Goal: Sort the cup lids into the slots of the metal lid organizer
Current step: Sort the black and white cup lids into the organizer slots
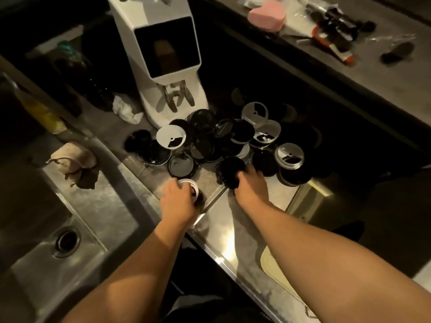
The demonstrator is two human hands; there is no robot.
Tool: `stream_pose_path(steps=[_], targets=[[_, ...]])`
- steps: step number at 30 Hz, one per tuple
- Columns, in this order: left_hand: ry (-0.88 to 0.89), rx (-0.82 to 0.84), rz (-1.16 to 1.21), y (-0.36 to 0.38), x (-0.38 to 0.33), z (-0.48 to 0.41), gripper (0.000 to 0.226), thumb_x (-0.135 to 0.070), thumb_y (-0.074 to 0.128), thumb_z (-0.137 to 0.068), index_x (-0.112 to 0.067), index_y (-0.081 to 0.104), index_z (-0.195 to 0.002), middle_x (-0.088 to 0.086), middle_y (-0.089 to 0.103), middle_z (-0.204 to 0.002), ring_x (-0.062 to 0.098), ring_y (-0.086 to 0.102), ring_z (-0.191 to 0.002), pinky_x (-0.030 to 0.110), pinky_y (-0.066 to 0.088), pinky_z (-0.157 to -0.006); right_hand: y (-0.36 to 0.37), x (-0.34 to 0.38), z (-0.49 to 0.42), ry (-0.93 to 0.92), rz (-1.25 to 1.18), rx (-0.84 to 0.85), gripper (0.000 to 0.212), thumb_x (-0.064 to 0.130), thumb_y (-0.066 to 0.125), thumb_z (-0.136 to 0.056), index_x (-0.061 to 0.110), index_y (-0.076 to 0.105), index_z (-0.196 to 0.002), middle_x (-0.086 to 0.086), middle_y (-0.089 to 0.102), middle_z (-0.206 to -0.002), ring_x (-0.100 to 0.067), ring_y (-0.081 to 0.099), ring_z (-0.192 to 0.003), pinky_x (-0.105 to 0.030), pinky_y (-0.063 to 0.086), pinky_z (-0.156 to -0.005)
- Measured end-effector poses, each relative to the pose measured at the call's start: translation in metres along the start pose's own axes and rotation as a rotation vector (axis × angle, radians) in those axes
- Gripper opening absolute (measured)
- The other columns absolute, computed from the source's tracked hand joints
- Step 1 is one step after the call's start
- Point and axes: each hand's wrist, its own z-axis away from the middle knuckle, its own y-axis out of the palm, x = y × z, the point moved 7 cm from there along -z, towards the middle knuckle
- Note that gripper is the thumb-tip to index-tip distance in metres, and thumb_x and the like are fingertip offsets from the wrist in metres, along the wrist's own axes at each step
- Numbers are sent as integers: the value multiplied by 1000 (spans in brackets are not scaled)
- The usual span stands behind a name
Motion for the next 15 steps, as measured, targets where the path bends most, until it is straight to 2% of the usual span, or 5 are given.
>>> stream_pose_path(steps=[2, 6, 8, 11, 15], targets=[[-16, -7, 18, 0, 0, -1, 67, -62, 65, -81, -13, 54, -126, 19, 39, -144, 37, 38, -132, 47, 44, -100, 2, 0, -3, -37, -12, -19, 38, 13, 61, -86, 14, 62, -123, -9, 48, -138, -34, 46, -120, -40, 44, -100], [-52, -28, 232, -12, -1, -1, 66, -49, 81, -67, -18, 50, -116, 5, 49, -118, 27, 50, -111, 40, 50, -88, 4, -4, -1, 23, -173, -72, 25, 17, 61, -90, 13, 64, -114, -7, 57, -127, -29, 54, -115, -34, 45, -97], [-140, 1, 544, -20, 0, 3, 72, -36, 88, -62, -25, 46, -120, 1, 49, -115, 22, 53, -106, 38, 52, -87, -2, -6, 6, 109, -449, -124, 17, 20, 62, -92, 14, 65, -107, -4, 60, -117, -23, 58, -106, -29, 45, -89], [-254, 169, 1349, -34, -18, 20, 74, -13, 82, -71, -37, 46, -131, 9, 50, -127, 26, 58, -106, 44, 55, -85, -14, 4, 26, 258, -1035, -147, 6, 16, 63, -94, 21, 61, -91, 4, 65, -91, -18, 63, -87, -18, 43, -70], [-195, 447, 1948, -65, -53, 49, 68, -19, 74, -67, -26, 59, -133, 10, 59, -123, 29, 57, -111, 49, 51, -88, -56, 20, 68, 197, -1483, -139, 11, 11, 57, -99, 20, 62, -93, 3, 68, -85, -13, 63, -76, -25, 50, -67]])
